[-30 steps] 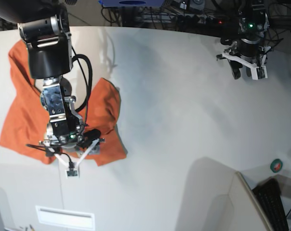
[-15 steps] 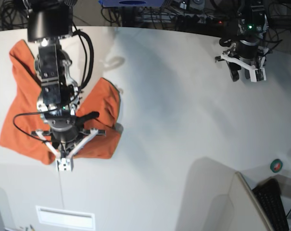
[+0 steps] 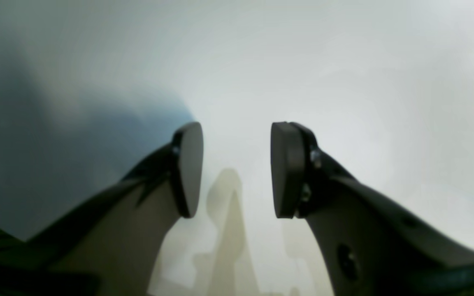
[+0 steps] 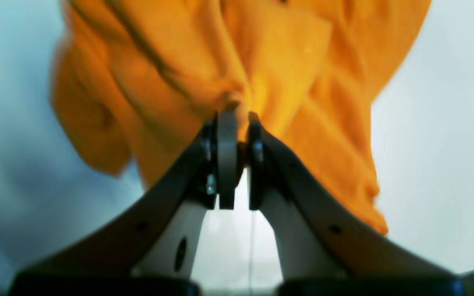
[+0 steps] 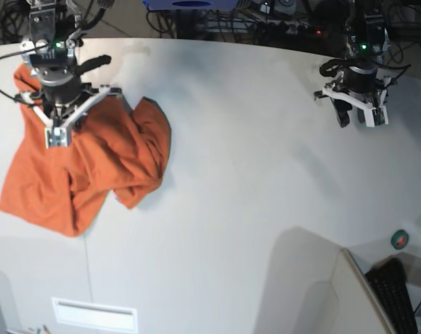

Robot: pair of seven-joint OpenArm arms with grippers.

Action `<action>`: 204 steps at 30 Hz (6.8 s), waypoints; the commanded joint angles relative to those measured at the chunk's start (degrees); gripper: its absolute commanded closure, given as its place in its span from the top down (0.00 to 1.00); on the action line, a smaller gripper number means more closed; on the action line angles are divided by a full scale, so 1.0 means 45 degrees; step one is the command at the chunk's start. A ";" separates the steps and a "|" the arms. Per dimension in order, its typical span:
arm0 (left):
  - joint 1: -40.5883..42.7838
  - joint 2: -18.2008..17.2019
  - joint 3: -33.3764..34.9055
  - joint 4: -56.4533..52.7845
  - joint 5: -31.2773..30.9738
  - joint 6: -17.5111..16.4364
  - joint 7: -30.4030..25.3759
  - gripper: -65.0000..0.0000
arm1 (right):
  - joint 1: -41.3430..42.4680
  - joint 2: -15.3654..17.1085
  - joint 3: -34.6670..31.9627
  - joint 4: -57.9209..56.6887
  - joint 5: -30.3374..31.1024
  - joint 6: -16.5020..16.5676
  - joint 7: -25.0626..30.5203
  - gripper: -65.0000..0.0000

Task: Layout the t-shirt on the table in an organized manner, then fold the t-shirt properly
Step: 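Regrasp the shirt with the right gripper and pull it outward, then drag the held shirt edge with the right gripper to the table edge, then pull the shirt back across the table with the right gripper, then grasp the shirt's opposite corner with the left gripper, right gripper holding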

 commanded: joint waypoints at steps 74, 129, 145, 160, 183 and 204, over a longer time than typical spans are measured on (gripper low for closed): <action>0.0656 0.0798 0.0722 0.0286 -0.0054 -0.0774 -0.0292 0.39 | 0.4065 0.1861 0.3976 -0.7384 0.2293 0.3688 0.2307 0.00; 0.1515 0.0329 0.4629 0.1713 -0.0562 -0.0950 -0.0253 0.79 | 0.3010 0.0748 0.0909 -0.1015 0.2313 0.3747 -0.2616 0.57; -0.0614 0.0094 0.6329 -0.1042 -0.4567 -0.0969 -0.0253 0.78 | 0.2385 0.1021 0.4133 -0.2070 0.2313 0.3747 -0.1014 0.57; -0.1005 0.0133 0.6603 -0.2097 -0.4567 -0.0969 -0.0253 0.00 | 0.2072 0.0943 0.1144 -0.3633 -0.1223 0.2203 0.0158 0.57; -0.0497 -0.0179 0.6485 -0.1413 -0.4567 -0.0911 -0.0253 0.00 | 0.3029 0.0806 0.1085 -0.5958 -0.1321 0.2164 0.0080 0.00; -0.0262 -0.0374 0.6485 -0.1511 -0.4567 -0.0891 -0.0253 0.00 | 0.2463 0.0806 0.2277 -0.4063 -0.1321 0.2164 0.0060 0.00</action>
